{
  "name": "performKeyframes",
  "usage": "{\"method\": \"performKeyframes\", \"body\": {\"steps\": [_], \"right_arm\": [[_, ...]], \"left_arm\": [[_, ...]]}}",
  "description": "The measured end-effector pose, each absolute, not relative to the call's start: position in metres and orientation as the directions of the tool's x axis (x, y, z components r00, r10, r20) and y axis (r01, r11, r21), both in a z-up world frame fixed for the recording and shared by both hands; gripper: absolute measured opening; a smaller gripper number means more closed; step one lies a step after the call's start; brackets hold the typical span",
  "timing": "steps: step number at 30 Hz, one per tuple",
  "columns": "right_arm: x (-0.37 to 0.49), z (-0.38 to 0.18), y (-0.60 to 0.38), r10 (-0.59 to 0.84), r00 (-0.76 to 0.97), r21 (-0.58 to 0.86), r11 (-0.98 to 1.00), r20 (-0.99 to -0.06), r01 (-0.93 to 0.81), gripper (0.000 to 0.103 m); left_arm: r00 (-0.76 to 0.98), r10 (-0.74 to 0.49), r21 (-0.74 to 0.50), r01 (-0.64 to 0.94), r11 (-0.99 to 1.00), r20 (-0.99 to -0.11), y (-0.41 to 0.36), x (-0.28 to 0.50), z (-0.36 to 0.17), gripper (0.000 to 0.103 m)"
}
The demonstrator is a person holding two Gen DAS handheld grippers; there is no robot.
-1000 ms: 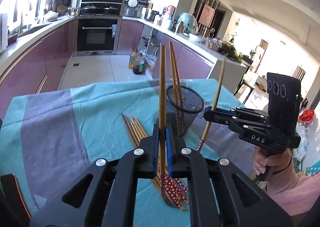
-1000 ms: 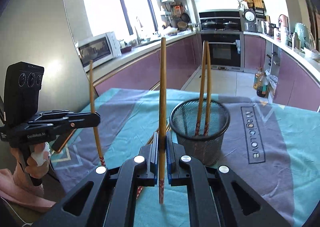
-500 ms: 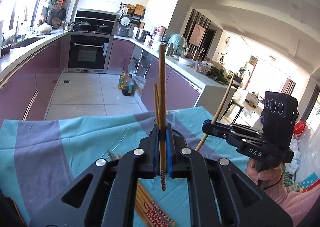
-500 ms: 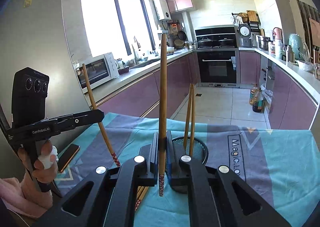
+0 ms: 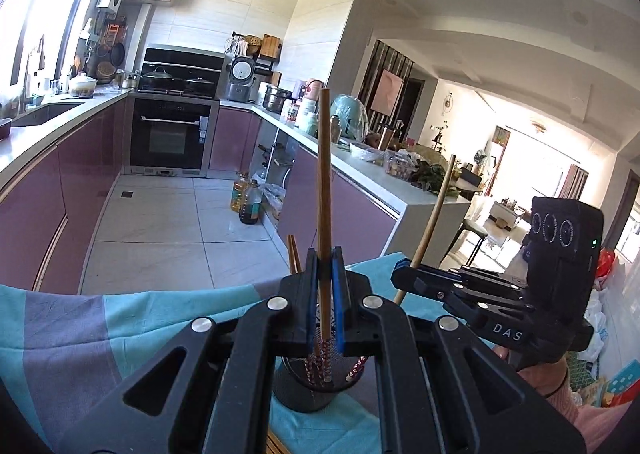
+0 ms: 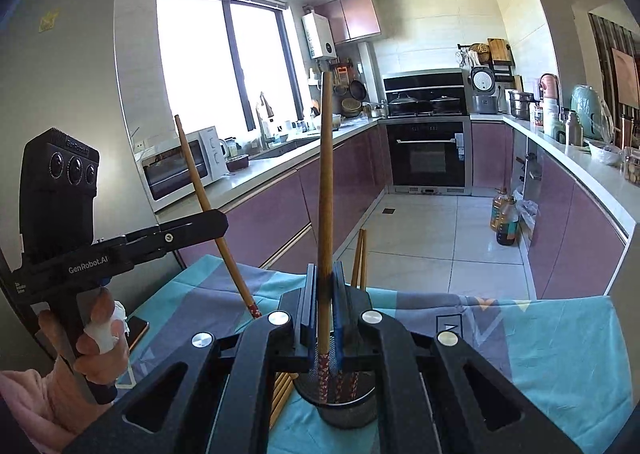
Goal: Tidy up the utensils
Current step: 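Raise the left tool's chopstick into the mesh cup while the right tool lowers its chopstick in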
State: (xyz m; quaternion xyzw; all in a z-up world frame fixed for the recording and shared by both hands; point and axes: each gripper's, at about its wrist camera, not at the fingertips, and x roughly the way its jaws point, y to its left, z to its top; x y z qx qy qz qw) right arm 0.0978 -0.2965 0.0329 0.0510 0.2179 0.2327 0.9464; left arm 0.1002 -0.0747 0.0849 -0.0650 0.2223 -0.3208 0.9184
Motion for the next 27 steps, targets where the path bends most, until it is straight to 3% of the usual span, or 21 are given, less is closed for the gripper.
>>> {"method": "performKeyframes", "body": {"steps": [18, 27], "right_arm": [[0.134, -0.015, -0.286, 0.408, 0.699, 0.184, 0.908, -0.587, -0.375, 0.006], [0.146, -0.035, -0.282, 0.395, 0.656, 0.185, 0.911, -0.643, -0.368, 0.006]], "left_arm": [[0.592, -0.562, -0.183, 0.577, 0.796, -0.577, -0.113, 0.129, 0.015, 0.007], [0.571, -0.545, -0.191, 0.562, 0.805, -0.614, -0.119, 0.151, -0.001, 0.007]]}}
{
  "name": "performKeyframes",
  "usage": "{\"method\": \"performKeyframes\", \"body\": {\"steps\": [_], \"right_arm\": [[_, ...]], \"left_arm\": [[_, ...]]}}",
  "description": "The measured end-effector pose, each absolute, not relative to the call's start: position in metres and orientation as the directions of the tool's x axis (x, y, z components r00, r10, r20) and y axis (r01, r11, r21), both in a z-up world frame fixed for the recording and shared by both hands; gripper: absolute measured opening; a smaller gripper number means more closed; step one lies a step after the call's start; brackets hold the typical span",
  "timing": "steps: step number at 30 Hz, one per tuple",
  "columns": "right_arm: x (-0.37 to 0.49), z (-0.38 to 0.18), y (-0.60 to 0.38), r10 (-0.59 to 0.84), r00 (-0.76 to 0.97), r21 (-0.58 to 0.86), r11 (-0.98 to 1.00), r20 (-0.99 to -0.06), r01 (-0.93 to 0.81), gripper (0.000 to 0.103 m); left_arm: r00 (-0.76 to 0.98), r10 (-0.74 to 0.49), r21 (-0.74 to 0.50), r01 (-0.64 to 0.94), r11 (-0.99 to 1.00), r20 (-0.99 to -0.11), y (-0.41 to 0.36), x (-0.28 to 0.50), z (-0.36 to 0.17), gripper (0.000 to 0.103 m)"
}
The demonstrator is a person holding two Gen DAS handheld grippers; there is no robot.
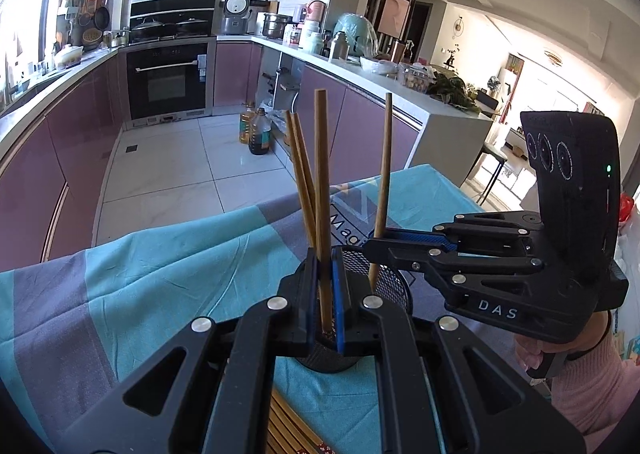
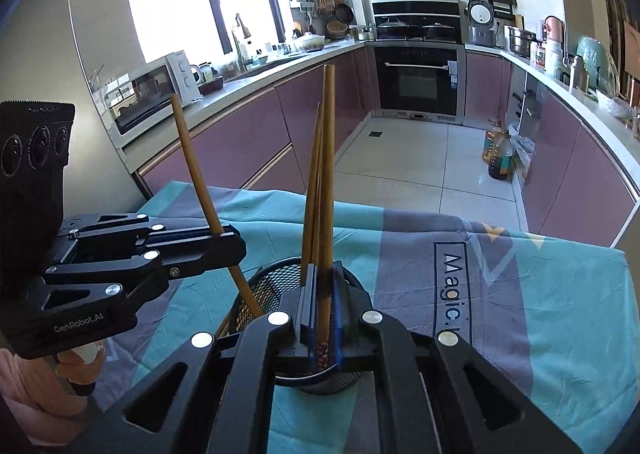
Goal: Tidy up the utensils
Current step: 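Raise the left tool's chopstick into the mesh cup while the right tool lowers its chopstick in, then open the left tool in the cup while the right tool releases its chopstick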
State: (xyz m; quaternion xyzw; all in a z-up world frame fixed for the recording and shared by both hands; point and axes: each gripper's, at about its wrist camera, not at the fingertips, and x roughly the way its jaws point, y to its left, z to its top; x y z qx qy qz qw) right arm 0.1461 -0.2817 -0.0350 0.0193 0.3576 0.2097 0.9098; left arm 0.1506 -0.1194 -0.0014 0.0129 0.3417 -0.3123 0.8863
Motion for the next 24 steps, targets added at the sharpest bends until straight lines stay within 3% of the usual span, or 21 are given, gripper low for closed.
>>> {"method": "performKeyframes", "body": {"steps": [11, 18, 24], "right_arm": [[0.157, -0.042, -0.28, 0.395, 0.653, 0.211, 0.915, -0.647, -0.344, 0.008], [0.151, -0.041, -0.283, 0.396, 0.67, 0.222, 0.916, -0.628, -0.334, 0.01], [0.124, -0.025, -0.286, 0.437, 0.701, 0.221, 0.897, -0.563, -0.382, 0.024]], "left_arm": [[0.572, -0.528, -0.211, 0.528, 0.823, -0.628, -0.121, 0.164, -0.007, 0.008], [0.58, -0.522, -0.232, 0.5, 0.834, -0.626, -0.107, 0.164, -0.014, 0.02], [0.669, -0.486, -0.201, 0.459, 0.865, -0.563, -0.079, 0.138, -0.005, 0.031]]}}
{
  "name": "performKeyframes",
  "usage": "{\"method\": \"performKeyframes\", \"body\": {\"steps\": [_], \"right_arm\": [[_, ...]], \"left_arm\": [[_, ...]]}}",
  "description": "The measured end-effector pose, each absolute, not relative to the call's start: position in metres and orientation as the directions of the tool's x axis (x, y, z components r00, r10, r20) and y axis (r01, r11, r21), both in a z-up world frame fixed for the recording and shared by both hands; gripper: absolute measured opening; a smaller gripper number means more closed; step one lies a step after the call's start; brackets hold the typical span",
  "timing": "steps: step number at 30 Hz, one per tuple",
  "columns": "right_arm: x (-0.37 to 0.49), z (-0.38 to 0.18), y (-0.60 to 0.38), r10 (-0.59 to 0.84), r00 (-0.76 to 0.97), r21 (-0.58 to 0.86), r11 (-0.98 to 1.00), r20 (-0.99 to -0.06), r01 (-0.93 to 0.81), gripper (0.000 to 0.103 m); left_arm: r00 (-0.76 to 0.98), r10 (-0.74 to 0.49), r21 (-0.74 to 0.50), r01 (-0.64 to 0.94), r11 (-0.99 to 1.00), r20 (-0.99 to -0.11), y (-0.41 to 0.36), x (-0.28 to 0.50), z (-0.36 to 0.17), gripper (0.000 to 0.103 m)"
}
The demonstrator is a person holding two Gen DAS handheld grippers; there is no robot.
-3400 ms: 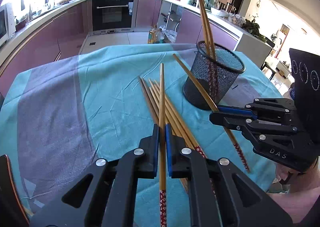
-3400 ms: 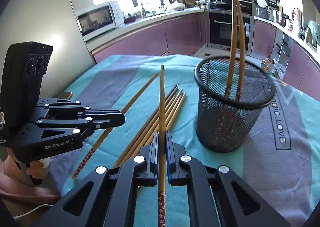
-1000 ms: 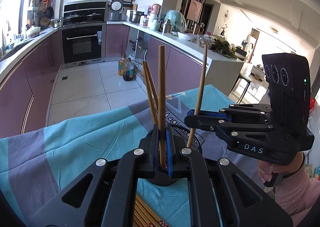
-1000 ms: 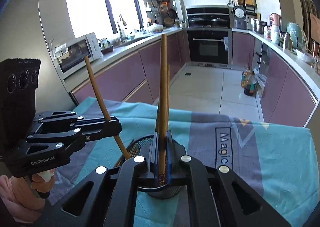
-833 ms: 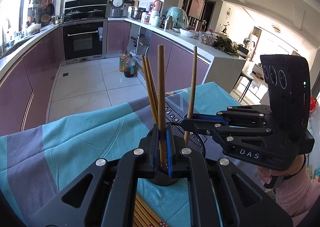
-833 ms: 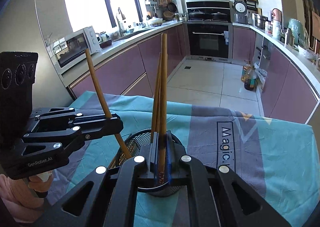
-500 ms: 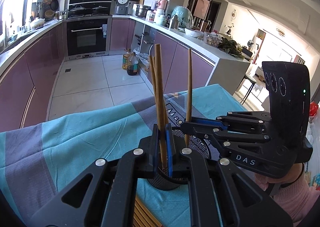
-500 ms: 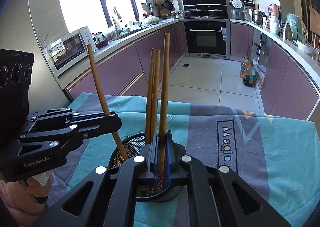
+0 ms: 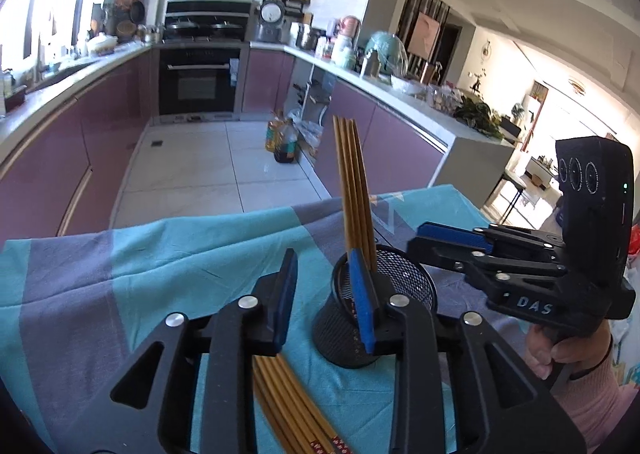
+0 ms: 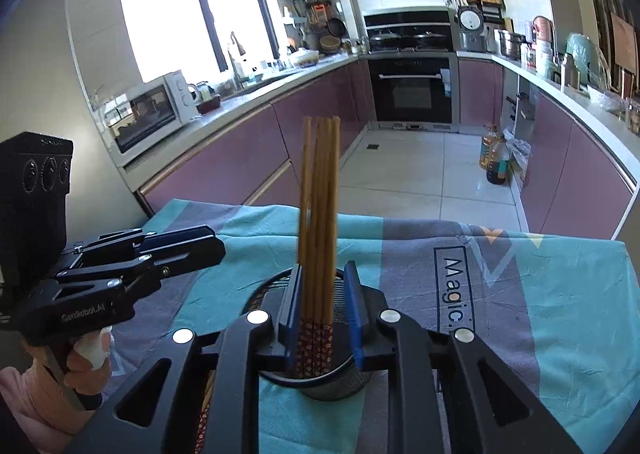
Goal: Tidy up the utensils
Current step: 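Open the left tool in the cup while the right tool releases its chopstick, then move both tools back over the remaining chopsticks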
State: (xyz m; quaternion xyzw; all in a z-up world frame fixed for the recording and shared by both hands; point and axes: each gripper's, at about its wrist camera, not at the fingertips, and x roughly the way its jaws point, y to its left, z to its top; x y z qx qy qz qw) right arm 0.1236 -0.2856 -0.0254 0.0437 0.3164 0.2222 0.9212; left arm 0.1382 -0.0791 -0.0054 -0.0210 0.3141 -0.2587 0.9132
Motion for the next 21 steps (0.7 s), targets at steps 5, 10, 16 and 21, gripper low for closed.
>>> {"method": "performKeyframes", "body": {"steps": [5, 10, 16, 21], "right_arm": [[0.086, -0.014, -0.271, 0.517, 0.687, 0.189, 0.847, -0.51, -0.498, 0.037], [0.069, -0.026, -0.25, 0.559, 0.632, 0.187, 0.809, -0.537, -0.557, 0.041], [0.079, -0.073, -0.225, 0.53, 0.553, 0.214, 0.817, -0.643, -0.535, 0.041], [0.088, -0.104, -0.215, 0.509, 0.497, 0.246, 0.829, -0.702, -0.502, 0.041]], "left_arm": [[0.727, -0.449, -0.161, 0.433, 0.887, -0.519, -0.049, 0.107, -0.002, 0.041], [0.712, -0.407, -0.145, 0.4, 0.905, -0.572, -0.026, 0.088, -0.025, 0.042], [0.649, -0.373, -0.139, 0.383, 0.913, -0.663, -0.013, 0.076, -0.071, 0.042], [0.593, -0.369, -0.154, 0.381, 0.912, -0.715, -0.015, 0.074, -0.1, 0.042]]}}
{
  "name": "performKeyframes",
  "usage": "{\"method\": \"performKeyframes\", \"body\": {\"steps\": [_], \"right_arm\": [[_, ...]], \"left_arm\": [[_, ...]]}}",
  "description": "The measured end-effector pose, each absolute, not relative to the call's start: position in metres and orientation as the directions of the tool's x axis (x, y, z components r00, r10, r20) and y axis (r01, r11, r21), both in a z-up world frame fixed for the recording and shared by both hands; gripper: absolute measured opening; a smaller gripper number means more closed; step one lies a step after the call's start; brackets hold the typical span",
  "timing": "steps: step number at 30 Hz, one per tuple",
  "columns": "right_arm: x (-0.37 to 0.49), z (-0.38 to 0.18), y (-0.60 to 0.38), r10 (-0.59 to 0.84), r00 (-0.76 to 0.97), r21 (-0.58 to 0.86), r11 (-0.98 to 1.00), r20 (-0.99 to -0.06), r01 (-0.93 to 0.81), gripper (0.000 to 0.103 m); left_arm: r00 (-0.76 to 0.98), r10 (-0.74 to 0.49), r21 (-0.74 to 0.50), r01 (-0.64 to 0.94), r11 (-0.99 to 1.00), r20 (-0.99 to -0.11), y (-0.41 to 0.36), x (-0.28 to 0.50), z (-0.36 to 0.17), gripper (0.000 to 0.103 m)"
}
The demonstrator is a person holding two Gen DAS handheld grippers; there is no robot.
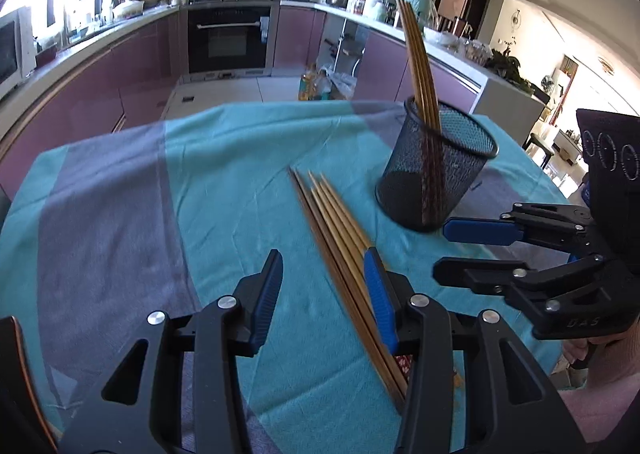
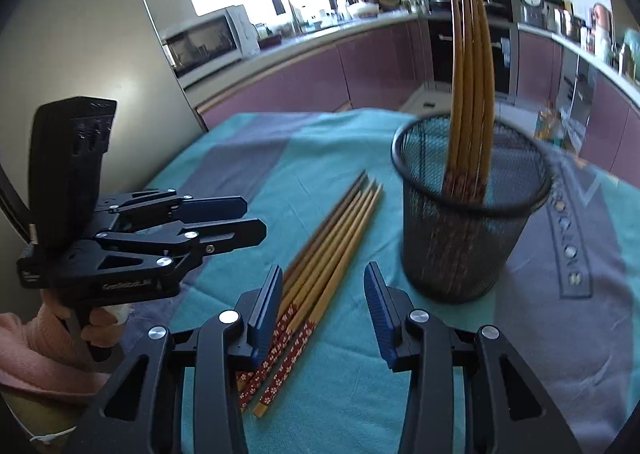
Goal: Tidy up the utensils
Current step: 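Move both tools back over the remaining chopsticks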
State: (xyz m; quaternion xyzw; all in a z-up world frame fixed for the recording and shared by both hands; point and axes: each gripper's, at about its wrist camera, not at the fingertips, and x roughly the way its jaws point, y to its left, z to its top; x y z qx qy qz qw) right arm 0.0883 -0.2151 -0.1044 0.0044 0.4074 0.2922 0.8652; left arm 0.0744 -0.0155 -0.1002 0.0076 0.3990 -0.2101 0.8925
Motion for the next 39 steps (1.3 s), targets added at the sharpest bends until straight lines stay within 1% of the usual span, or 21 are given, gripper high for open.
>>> {"method": "performKeyframes", "body": {"steps": [5, 15, 26, 39], "right_arm": [[0.087, -0.12, -0.208, 0.48, 0.487, 0.231, 0.843, -0.73, -0.485, 0.04], [0.089, -0.133, -0.193, 0.439, 0.492, 0.202, 0.863, -0.752, -0.462, 0.04], [0.087, -0.135, -0.194, 0.398, 0.51, 0.154, 0.877, -0.762, -0.455, 0.04], [0.087, -0.135, -0.204, 0.379, 0.511, 0.145, 0.887, -0.771, -0.439, 0.038]], "left_arm": [[0.566, -0.365, -0.161, 0.377, 0.912, -0.739, -0.022, 0.076, -0.114, 0.042], [0.54, -0.339, -0.146, 0.368, 0.918, -0.771, -0.026, 0.084, -0.128, 0.042], [0.526, -0.312, -0.117, 0.37, 0.922, -0.791, -0.035, 0.097, -0.133, 0.042], [0.529, -0.274, -0.081, 0.359, 0.93, -0.803, -0.042, 0.101, -0.134, 0.041]]}}
